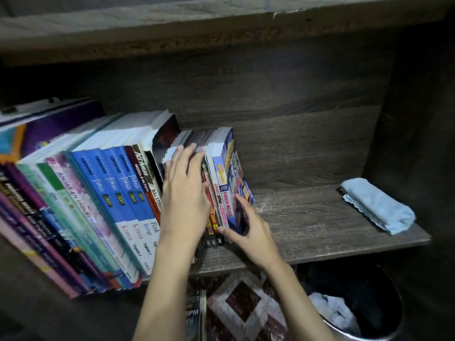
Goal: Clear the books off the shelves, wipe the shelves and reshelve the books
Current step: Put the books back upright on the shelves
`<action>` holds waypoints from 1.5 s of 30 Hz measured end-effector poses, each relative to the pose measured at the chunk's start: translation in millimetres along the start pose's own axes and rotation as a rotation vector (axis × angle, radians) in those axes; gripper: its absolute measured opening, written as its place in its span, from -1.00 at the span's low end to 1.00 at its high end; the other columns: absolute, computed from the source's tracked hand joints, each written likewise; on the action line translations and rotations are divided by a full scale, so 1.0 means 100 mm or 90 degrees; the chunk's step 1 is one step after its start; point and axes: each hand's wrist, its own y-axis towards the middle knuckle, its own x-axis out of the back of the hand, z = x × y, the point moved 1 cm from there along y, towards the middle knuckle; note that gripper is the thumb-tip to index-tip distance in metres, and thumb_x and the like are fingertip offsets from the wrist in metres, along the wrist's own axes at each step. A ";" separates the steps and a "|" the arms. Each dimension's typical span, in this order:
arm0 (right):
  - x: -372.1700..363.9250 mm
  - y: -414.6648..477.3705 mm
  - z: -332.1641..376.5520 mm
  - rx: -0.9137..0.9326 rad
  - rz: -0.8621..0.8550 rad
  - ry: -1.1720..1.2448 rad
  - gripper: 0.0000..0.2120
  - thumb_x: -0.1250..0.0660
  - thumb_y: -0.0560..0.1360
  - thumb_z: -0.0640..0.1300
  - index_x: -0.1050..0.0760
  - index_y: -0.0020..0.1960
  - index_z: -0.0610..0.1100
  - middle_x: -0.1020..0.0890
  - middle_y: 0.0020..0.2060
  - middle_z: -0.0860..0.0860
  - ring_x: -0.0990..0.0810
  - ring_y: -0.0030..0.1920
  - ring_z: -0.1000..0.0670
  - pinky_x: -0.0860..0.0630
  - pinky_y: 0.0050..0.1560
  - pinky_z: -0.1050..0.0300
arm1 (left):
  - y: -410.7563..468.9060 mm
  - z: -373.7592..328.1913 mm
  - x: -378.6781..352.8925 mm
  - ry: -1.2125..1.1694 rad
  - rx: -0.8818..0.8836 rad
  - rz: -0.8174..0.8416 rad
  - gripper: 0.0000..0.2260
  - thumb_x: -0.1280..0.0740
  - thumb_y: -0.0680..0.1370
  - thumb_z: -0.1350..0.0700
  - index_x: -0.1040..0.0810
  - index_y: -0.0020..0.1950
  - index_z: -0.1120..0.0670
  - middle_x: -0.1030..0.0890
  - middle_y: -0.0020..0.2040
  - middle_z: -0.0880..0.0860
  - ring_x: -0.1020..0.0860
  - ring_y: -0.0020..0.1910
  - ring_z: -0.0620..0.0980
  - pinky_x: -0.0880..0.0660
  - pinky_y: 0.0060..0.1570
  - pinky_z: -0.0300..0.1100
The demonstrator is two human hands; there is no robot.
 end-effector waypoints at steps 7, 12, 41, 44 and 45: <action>-0.02 -0.01 0.00 0.017 -0.016 -0.045 -0.28 -0.35 0.47 0.18 -0.06 0.51 0.24 -0.41 0.41 0.08 -0.42 0.35 0.01 -0.39 0.31 0.02 | 0.01 -0.01 0.00 -0.022 -0.006 -0.014 -0.60 -0.34 0.49 0.29 -0.42 0.33 0.14 -0.37 0.39 0.05 -0.19 0.47 0.00 0.00 0.43 -0.19; -0.03 -0.02 0.00 0.018 -0.019 -0.043 -0.28 -0.37 0.48 0.13 -0.07 0.51 0.24 -0.46 0.37 0.04 -0.46 0.32 0.00 -0.39 0.32 0.07 | -0.03 -0.04 0.05 -0.065 -0.007 -0.070 -0.82 -0.33 0.53 0.13 -0.49 0.10 0.15 -0.39 0.33 0.08 -0.29 0.39 0.01 -0.09 0.28 -0.33; 0.01 -0.06 0.03 0.007 0.010 -0.080 -0.32 -0.30 0.54 0.05 -0.01 0.54 0.16 -0.54 0.27 -0.09 -0.53 0.14 -0.16 -0.33 0.04 0.17 | -0.45 -0.24 0.11 -0.232 0.307 0.085 -0.51 -0.24 0.59 0.04 -0.13 0.47 -0.01 -0.50 -0.09 0.06 -0.55 -0.17 0.03 -0.41 -0.16 -0.21; 0.00 -0.06 0.04 0.006 0.017 -0.081 -0.32 -0.29 0.55 0.04 0.00 0.54 0.15 -0.51 0.31 -0.08 -0.54 0.16 -0.16 -0.33 0.06 0.19 | -0.45 -0.24 0.19 -0.251 0.294 0.121 -0.50 -0.24 0.59 0.11 -0.14 0.49 -0.08 -0.45 -0.24 -0.10 -0.37 -0.39 -0.29 -0.32 -0.29 -0.40; -0.01 -0.05 0.04 0.006 0.018 -0.085 -0.32 -0.29 0.55 0.05 0.00 0.54 0.15 -0.51 0.32 -0.08 -0.54 0.18 -0.16 -0.35 0.08 0.18 | -0.45 -0.24 0.22 -0.260 0.292 0.127 -0.51 -0.24 0.59 0.12 -0.16 0.48 -0.08 -0.44 -0.27 -0.15 -0.35 -0.39 -0.34 -0.30 -0.34 -0.48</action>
